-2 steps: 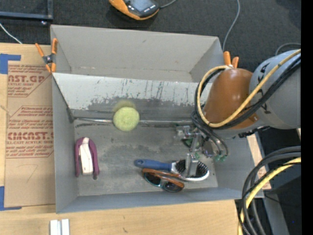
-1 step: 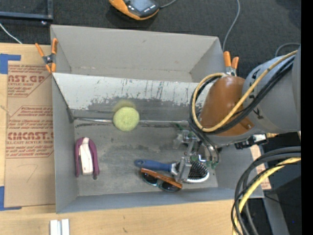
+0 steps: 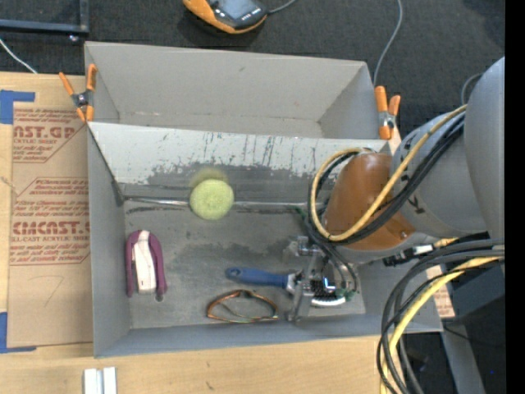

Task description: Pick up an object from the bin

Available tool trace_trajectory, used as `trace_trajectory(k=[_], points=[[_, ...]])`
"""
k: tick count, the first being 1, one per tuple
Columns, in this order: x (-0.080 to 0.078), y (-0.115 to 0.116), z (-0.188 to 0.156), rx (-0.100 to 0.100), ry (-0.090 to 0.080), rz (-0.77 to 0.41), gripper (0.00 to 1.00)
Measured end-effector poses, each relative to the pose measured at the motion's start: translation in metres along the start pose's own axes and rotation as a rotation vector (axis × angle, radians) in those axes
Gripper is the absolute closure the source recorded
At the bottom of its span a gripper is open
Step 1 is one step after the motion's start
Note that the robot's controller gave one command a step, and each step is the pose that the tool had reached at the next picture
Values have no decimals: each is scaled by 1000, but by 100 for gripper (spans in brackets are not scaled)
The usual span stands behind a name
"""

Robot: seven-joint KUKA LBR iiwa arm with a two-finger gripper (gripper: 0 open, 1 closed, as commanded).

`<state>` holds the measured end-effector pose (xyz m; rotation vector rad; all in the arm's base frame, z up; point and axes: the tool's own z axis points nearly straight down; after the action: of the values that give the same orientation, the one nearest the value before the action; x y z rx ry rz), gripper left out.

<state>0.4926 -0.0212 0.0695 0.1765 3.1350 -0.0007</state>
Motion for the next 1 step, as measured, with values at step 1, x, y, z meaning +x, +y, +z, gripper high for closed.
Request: trace_trajectory(k=[1], points=[[-6,-9,0,-2,1,66,100]])
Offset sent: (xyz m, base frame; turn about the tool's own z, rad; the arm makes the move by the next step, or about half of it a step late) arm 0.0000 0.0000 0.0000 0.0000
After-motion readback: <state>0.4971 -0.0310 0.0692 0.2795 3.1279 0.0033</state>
